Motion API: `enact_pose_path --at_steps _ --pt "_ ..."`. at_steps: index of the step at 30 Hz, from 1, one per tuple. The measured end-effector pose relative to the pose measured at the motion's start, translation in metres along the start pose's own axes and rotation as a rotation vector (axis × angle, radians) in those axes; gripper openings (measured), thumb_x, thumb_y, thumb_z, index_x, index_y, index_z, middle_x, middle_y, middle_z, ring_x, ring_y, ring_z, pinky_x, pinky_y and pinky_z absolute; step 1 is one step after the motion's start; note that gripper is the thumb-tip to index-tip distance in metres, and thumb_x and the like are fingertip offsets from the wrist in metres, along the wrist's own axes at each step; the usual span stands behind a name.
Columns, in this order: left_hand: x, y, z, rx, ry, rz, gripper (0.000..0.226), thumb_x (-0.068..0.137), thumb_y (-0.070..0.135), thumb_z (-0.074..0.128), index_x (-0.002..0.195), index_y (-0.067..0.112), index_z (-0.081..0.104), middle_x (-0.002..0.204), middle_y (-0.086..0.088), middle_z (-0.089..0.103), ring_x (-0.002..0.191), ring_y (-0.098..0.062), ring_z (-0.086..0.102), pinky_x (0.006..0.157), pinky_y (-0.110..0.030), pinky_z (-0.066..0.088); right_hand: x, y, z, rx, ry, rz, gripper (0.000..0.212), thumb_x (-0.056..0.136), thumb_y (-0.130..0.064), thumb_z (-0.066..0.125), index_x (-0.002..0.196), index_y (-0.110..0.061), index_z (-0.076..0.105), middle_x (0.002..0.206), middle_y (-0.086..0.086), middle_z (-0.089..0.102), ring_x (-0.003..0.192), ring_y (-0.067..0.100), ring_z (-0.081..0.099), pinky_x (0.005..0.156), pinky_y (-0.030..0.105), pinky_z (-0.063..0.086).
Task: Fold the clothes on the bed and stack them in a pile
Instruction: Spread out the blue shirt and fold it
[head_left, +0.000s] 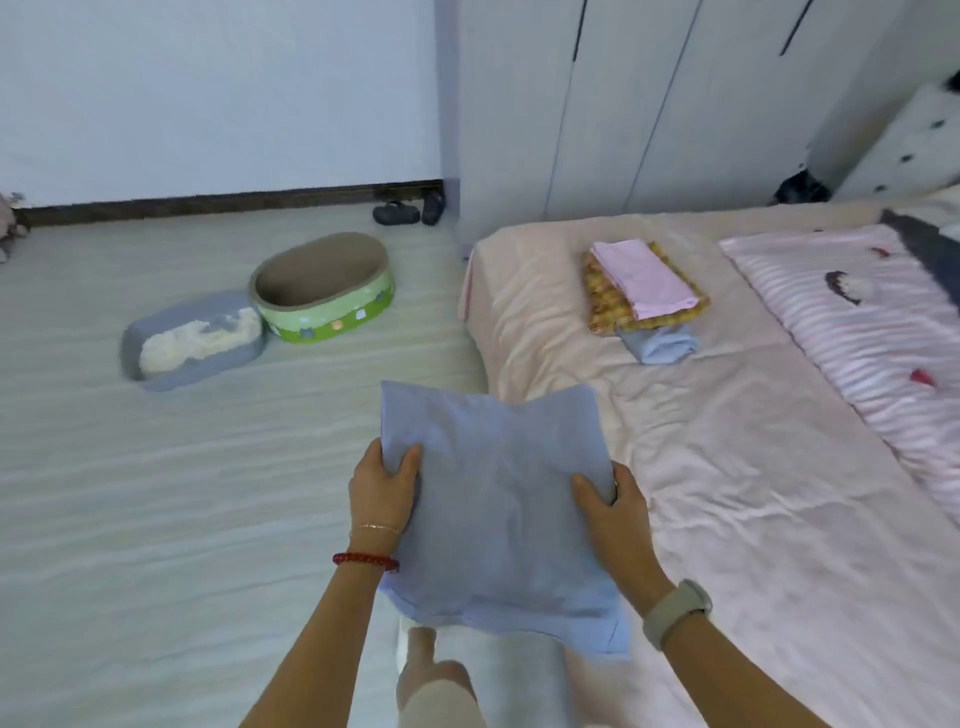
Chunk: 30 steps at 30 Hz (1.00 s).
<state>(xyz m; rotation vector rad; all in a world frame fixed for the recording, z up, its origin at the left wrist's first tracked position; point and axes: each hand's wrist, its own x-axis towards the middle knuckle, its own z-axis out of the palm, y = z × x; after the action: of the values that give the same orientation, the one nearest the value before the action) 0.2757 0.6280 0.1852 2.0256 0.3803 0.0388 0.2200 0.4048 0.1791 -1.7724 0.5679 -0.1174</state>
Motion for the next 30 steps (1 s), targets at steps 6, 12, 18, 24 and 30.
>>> enact_pose_path --at_steps 6,12,18,24,30 --pt "0.142 0.059 0.061 0.021 -0.218 0.130 0.020 0.090 0.018 0.059 0.100 0.000 0.058 0.097 -0.013 0.062 0.086 -0.027 0.054 0.070 -0.027 0.033 0.101 -0.035 0.023 0.095 0.255 0.092 0.018 0.087 -0.015 0.061 0.102 -0.018 0.051 0.088 -0.010 0.057 0.077 0.002 0.055 0.059 0.016 0.042" --pt "0.272 0.133 0.138 0.080 -0.483 0.254 0.023 0.090 0.017 0.058 0.106 0.001 0.059 0.106 -0.015 0.063 0.100 -0.032 0.057 0.081 -0.030 0.040 0.188 -0.058 0.036 0.267 0.464 0.193 0.011 0.087 -0.014 0.061 0.092 -0.019 0.053 0.089 0.001 0.064 0.079 0.016 0.061 0.069 0.032 0.051" --pt "0.367 0.221 0.259 0.157 -0.668 0.414 0.026 0.090 0.019 0.058 0.110 0.002 0.058 0.113 -0.014 0.061 0.102 -0.027 0.055 0.082 -0.027 0.038 0.299 -0.068 0.027 0.386 0.671 0.266 0.016 0.087 -0.014 0.060 0.082 -0.025 0.048 0.081 -0.003 0.060 0.072 0.012 0.058 0.063 0.027 0.048" --pt "0.435 0.271 0.390 0.256 -0.756 0.504 0.026 0.091 0.019 0.057 0.109 0.000 0.058 0.114 -0.018 0.061 0.102 -0.033 0.055 0.079 -0.029 0.038 0.419 -0.057 0.000 0.456 0.764 0.365 0.017 0.087 -0.015 0.058 0.080 -0.024 0.046 0.076 -0.004 0.058 0.067 0.011 0.057 0.065 0.029 0.049" --pt "0.485 0.297 0.497 0.312 -0.872 0.493 0.027 0.091 0.015 0.057 0.112 -0.002 0.056 0.114 -0.019 0.061 0.103 -0.033 0.056 0.080 -0.029 0.039 0.513 -0.043 -0.026 0.476 0.843 0.443 0.011 0.089 -0.013 0.056 0.093 -0.018 0.048 0.075 -0.005 0.056 0.063 0.002 0.056 0.053 0.015 0.043"
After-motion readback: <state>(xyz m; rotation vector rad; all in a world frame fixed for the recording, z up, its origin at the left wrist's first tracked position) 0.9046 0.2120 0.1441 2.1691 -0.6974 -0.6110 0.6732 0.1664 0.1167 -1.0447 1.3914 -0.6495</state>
